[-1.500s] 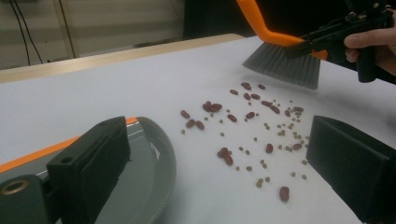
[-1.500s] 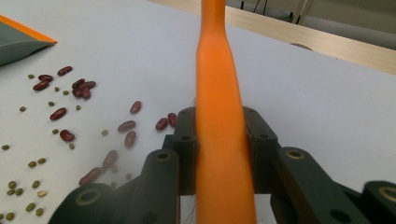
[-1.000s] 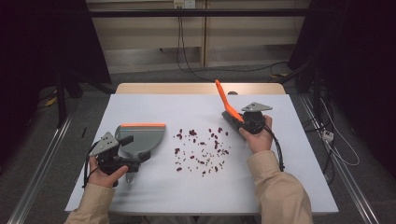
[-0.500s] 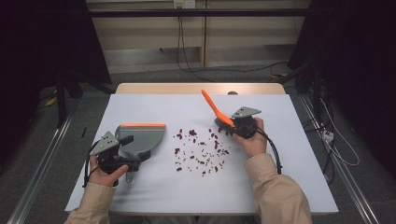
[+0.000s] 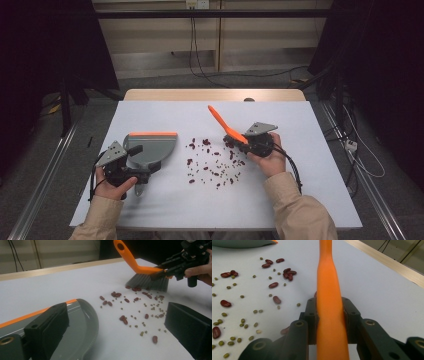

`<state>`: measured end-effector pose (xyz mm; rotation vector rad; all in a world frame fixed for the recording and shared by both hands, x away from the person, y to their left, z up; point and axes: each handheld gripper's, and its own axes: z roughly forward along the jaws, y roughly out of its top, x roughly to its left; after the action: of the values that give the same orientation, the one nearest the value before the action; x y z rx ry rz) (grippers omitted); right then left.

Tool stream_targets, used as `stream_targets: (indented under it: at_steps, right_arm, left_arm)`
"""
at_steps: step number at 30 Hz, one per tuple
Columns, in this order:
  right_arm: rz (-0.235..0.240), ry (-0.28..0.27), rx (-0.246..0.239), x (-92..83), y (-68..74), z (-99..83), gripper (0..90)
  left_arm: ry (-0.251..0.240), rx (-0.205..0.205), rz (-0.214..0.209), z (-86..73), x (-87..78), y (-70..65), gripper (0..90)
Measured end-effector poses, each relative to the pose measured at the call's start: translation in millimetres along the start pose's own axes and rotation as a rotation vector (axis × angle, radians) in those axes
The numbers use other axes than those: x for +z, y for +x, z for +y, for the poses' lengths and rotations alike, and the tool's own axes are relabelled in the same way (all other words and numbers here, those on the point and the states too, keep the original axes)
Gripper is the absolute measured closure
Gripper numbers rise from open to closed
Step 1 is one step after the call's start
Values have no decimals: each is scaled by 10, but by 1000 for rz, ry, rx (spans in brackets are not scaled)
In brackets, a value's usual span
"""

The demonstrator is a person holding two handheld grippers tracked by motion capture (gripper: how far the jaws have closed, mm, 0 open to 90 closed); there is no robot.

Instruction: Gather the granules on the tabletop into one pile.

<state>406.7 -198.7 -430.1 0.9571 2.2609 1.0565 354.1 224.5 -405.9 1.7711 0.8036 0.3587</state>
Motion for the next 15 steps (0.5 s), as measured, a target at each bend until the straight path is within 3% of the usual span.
stream_targets:
  at_steps: [7, 15]
  right_arm:
    - [16, 5, -32, -63, 104, -19, 711]
    - [29, -7, -33, -132, 207, -57, 711]
  left_arm:
    - [0, 1, 1, 1, -5, -1, 52]
    - [-4, 2, -2, 4, -3, -15, 52]
